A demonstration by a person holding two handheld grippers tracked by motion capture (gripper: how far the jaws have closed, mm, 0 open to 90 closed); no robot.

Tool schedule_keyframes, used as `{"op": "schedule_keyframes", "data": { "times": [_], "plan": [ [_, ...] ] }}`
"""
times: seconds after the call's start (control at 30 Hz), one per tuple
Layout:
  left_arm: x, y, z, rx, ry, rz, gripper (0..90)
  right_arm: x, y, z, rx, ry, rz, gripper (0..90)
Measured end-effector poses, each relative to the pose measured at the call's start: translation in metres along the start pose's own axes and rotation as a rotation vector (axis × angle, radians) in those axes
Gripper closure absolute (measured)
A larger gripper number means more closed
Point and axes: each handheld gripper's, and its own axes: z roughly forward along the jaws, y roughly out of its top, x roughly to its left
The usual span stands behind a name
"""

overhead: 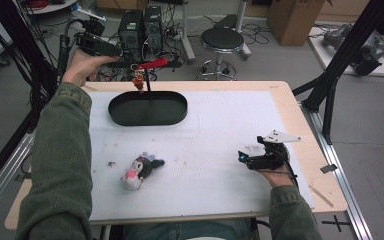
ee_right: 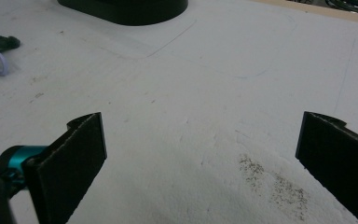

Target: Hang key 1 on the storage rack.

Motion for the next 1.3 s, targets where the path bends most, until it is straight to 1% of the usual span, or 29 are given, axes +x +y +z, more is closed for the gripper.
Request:
{"op": "schedule_keyframes", "data": {
  "times": [0.07, 0.2, 0.23, 0.3, 0.37, 0.43, 0.53, 0.6, 0.67, 0.8, 0.9, 0.97, 1.03, 1.13, 1.2, 1.3],
  "plan": [
    [-0.001, -0.002, -0.003, 0.0, -0.005, 0.003, 1.7, 0.0, 0.0, 0.001, 0.001, 0.001, -0.001, 0.6],
    [-0.004, -0.006, -0.011, 0.007, -0.001, 0.028, 1.6, 0.0, 0.0, 0.0, 0.001, 0.001, -0.003, 0.6],
    [-0.006, -0.008, -0.013, 0.007, 0.003, 0.026, 1.6, 0.0, 0.0, 0.0, 0.0, 0.002, -0.001, 0.6],
    [-0.01, -0.012, -0.017, 0.019, 0.009, 0.042, 1.6, 0.0, 0.0, 0.0, 0.0, 0.002, -0.001, 0.6],
    [-0.015, -0.016, -0.021, 0.014, 0.003, 0.044, 1.7, 0.0, 0.0, 0.0, -0.001, 0.002, -0.002, 0.6],
    [-0.02, -0.022, -0.023, 0.014, 0.002, 0.047, 1.6, 0.0, 0.0, 0.0, 0.0, 0.004, -0.001, 0.6],
    [-0.026, -0.031, -0.026, 0.026, -0.003, 0.06, 1.7, 0.0, 0.0, 0.0, -0.003, 0.004, -0.005, 0.6],
    [-0.03, -0.036, -0.028, 0.035, -0.004, 0.068, 1.7, 0.001, 0.0, 0.0, -0.003, 0.008, 0.001, 0.6],
    [-0.033, -0.042, -0.03, 0.044, 0.002, 0.074, 1.7, 0.001, 0.001, 0.0, -0.005, 0.01, -0.003, 0.6],
    [-0.041, -0.055, -0.033, 0.07, 0.0, 0.084, 1.6, 0.002, 0.001, 0.0, -0.006, 0.01, -0.004, 0.6],
    [-0.045, -0.066, -0.036, 0.088, 0.006, 0.104, 1.7, 0.003, 0.001, 0.001, -0.001, 0.012, -0.007, 0.6],
    [-0.046, -0.074, -0.038, 0.092, -0.003, 0.105, 1.7, 0.003, 0.001, 0.001, 0.001, 0.013, -0.011, 0.6],
    [-0.047, -0.082, -0.04, 0.095, 0.0, 0.105, 1.7, 0.003, 0.001, 0.001, 0.002, 0.01, -0.011, 0.6],
    [-0.046, -0.091, -0.043, 0.088, -0.012, 0.09, 1.7, 0.003, 0.001, 0.001, 0.002, 0.01, -0.009, 0.6],
    [-0.046, -0.097, -0.046, 0.083, -0.012, 0.082, 1.7, 0.003, 0.001, 0.001, 0.003, 0.009, -0.011, 0.6],
    [-0.047, -0.102, -0.05, 0.094, -0.009, 0.082, 1.7, 0.005, 0.001, 0.002, 0.004, 0.011, -0.009, 0.7]
  ]
}}
